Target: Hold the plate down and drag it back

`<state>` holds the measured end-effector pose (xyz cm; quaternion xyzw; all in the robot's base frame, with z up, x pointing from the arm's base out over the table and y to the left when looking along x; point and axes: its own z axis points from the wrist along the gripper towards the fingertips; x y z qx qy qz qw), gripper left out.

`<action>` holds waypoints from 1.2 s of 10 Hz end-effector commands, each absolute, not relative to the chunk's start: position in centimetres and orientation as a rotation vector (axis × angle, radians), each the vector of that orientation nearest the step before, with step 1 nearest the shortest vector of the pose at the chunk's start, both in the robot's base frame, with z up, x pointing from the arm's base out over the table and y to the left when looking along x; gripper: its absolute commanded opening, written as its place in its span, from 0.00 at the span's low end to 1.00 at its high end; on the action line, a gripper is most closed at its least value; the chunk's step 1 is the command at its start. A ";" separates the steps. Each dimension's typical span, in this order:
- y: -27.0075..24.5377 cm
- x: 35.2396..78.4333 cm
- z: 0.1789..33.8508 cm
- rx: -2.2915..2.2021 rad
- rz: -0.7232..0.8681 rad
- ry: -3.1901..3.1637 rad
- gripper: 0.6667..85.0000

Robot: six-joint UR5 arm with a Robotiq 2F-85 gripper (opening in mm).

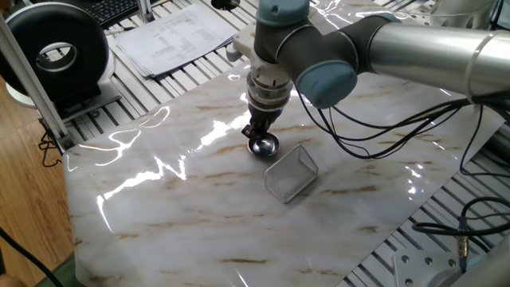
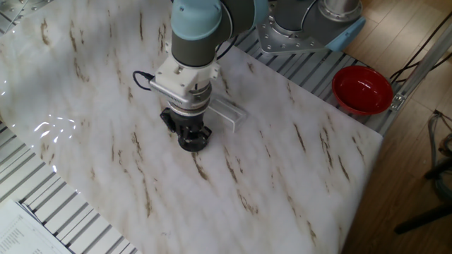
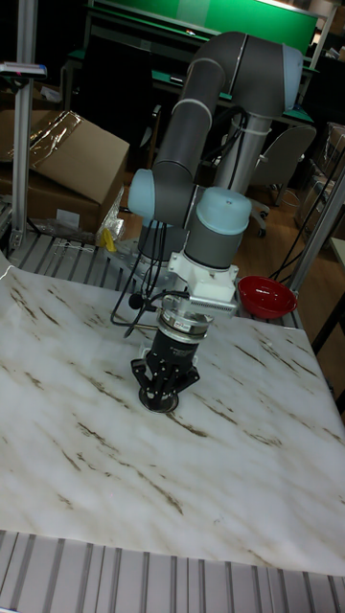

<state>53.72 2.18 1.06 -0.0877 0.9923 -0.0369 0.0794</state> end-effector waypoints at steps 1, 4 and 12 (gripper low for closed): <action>1.9 54.7 1.4 -0.281 -0.131 2.940 0.01; 2.1 52.1 1.1 -0.245 -0.099 3.043 0.01; 1.6 50.0 1.1 -0.201 -0.100 3.130 0.01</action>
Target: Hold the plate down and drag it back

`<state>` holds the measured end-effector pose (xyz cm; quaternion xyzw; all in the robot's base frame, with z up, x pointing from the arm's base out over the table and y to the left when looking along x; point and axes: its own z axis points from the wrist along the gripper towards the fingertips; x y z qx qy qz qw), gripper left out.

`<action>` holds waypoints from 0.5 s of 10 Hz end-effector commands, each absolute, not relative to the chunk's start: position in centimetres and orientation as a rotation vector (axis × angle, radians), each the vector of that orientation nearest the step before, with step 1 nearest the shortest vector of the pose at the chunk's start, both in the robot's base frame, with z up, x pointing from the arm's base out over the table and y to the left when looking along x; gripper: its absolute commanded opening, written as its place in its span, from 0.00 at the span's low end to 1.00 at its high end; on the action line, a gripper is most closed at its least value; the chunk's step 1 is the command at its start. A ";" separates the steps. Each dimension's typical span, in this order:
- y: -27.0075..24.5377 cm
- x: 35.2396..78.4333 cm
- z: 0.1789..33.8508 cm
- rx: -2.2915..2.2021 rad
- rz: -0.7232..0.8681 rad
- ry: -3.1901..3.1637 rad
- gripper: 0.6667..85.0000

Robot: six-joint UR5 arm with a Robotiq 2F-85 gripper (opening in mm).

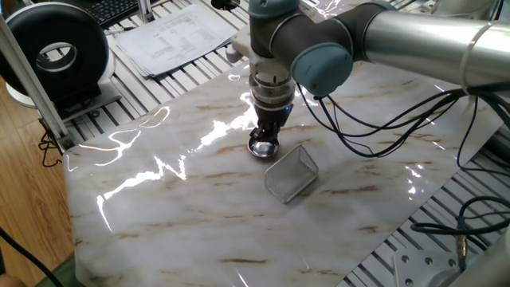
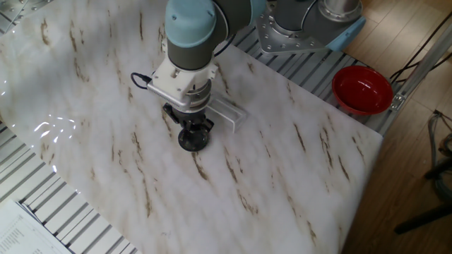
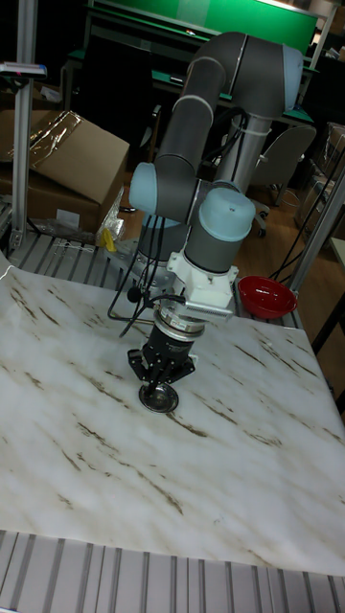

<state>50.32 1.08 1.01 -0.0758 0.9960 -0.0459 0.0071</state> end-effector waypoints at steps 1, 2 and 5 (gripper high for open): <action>2.0 50.3 1.0 -0.203 -0.077 3.117 0.01; 2.5 50.6 1.0 -0.207 -0.050 3.106 0.01; 3.5 51.0 1.0 -0.210 0.008 3.089 0.01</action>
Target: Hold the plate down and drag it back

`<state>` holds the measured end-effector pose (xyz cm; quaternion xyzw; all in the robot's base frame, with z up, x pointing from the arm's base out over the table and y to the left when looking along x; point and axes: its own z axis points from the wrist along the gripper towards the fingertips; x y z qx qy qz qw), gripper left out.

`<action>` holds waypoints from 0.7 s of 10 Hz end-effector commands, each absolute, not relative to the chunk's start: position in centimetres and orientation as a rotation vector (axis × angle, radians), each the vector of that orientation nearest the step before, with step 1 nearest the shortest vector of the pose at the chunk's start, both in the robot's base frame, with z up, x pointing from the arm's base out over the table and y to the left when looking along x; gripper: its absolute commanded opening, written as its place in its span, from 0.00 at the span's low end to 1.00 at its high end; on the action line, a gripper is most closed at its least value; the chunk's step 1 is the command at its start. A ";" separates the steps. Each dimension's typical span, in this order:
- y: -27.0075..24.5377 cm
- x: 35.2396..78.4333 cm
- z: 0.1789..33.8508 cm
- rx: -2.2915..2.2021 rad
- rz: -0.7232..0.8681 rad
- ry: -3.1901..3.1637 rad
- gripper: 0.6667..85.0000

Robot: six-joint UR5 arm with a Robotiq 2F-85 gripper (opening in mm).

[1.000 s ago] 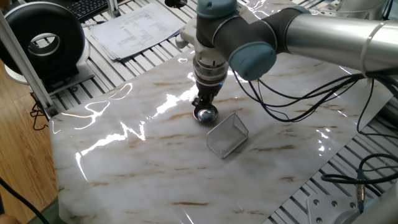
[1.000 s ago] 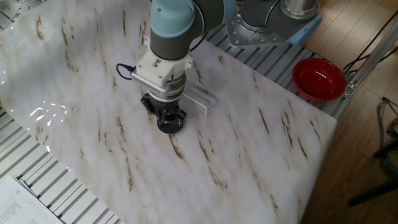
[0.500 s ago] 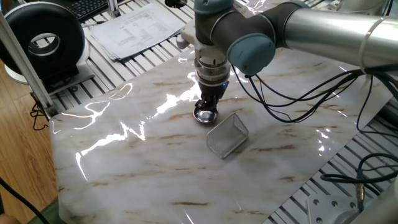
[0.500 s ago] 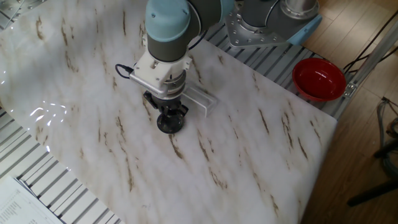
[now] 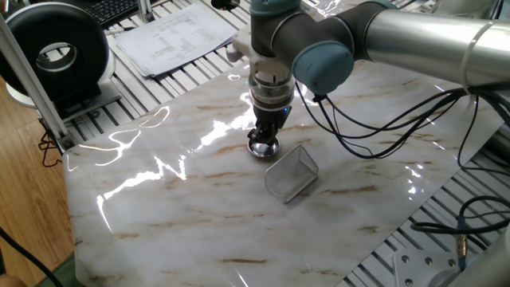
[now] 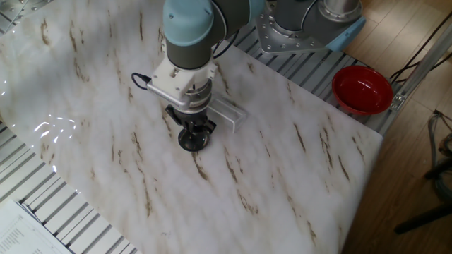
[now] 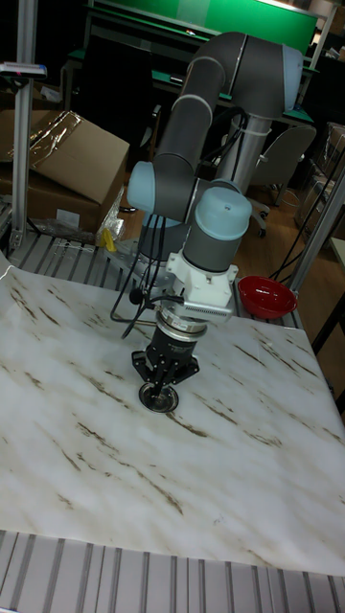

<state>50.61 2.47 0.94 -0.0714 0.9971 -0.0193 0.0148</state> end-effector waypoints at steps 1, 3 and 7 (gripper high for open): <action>3.7 51.1 1.0 -0.219 0.017 3.082 0.01; 3.7 52.0 1.1 -0.245 0.012 3.047 0.01; 3.6 52.1 1.1 -0.294 0.005 3.040 0.01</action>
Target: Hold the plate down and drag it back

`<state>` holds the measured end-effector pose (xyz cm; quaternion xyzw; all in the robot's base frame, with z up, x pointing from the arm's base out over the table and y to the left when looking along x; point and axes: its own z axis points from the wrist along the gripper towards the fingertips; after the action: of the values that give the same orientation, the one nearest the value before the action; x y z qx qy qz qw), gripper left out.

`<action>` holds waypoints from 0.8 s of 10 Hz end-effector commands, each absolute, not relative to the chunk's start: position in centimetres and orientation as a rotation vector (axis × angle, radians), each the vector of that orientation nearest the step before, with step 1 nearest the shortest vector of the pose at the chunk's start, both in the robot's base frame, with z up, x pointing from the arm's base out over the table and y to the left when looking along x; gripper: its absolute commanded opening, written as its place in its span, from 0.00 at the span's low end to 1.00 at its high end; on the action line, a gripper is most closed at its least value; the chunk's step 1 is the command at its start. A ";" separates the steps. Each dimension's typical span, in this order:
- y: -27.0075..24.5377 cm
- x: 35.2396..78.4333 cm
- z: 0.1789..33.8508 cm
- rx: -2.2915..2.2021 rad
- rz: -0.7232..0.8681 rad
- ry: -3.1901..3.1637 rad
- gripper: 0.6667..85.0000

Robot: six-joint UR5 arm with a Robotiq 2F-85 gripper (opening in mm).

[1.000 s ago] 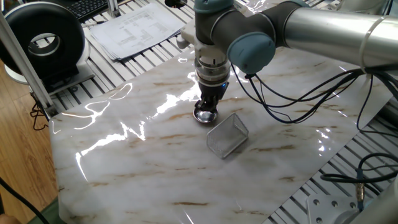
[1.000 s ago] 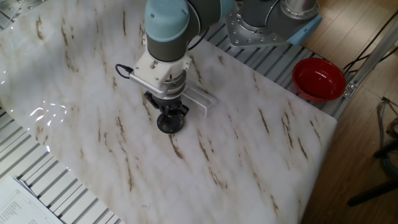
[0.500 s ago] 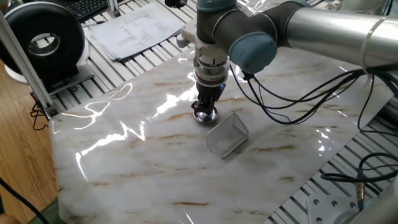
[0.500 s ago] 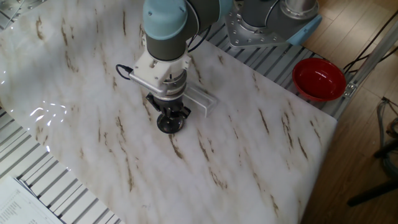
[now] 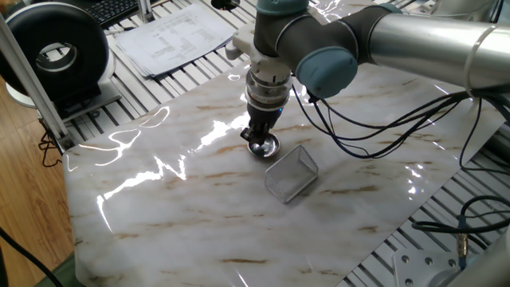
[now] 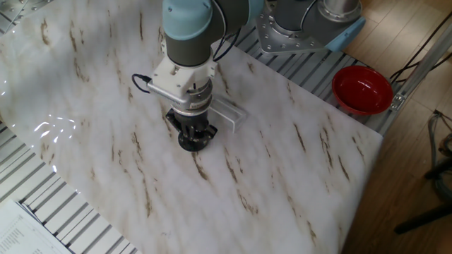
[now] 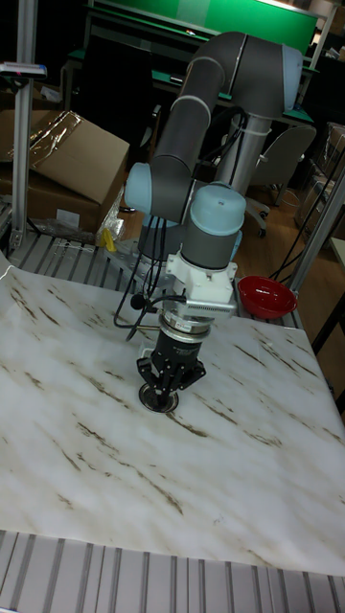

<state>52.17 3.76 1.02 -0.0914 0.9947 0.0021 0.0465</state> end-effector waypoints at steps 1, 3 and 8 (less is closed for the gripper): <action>3.3 50.9 1.0 -0.294 -0.007 3.085 0.01; 3.3 48.7 4.7 -0.290 -0.018 3.127 0.01; 4.0 48.9 7.0 -0.275 -0.125 3.100 0.01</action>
<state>48.33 3.83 6.40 -0.0871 0.9958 -0.0291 0.0066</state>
